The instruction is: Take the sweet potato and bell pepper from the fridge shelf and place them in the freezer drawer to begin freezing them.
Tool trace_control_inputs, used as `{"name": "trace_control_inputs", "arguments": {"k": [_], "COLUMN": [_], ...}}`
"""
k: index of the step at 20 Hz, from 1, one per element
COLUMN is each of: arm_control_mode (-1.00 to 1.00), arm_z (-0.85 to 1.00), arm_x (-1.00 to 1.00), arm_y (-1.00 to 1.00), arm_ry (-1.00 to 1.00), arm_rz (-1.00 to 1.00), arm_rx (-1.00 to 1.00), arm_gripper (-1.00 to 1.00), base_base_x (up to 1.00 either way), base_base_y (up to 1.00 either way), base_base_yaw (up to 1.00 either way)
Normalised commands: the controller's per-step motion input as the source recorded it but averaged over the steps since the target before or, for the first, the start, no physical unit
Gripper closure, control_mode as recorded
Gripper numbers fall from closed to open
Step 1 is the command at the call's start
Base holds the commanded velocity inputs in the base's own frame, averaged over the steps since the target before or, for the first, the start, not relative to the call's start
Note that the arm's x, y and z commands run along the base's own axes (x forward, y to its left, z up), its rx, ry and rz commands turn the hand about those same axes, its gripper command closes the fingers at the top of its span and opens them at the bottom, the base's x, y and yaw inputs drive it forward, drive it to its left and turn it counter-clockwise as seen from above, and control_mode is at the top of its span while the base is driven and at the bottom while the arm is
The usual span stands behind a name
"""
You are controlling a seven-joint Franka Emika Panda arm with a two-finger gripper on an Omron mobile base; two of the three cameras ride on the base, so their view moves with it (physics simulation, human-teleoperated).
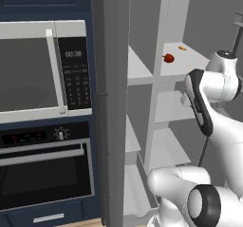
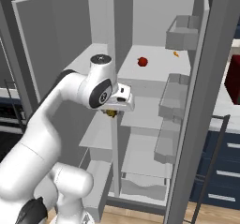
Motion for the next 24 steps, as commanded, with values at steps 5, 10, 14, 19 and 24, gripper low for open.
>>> {"name": "trace_control_inputs", "arguments": {"k": [5,10,14,19,24], "arm_control_mode": [-1.00,-1.00,1.00,1.00,1.00], "arm_z": [-0.65,-0.44,-0.10,0.00,0.00], "arm_x": [-0.52,-0.51,-0.23,0.00,0.00], "arm_y": [0.50,0.12,0.00,0.00,0.00], "arm_ry": [0.25,0.23,0.03,0.00,0.00], "arm_rz": [0.00,0.01,0.02,0.00,0.00], "arm_rx": [0.00,0.00,0.00,0.00,0.00], "arm_gripper": [1.00,1.00,1.00,1.00,1.00], "base_base_x": [0.00,0.00,-0.75,-0.45,0.34], "base_base_y": [0.00,0.00,0.00,-0.01,-0.20], "base_base_yaw": [0.00,0.00,0.12,0.29,0.34]}}
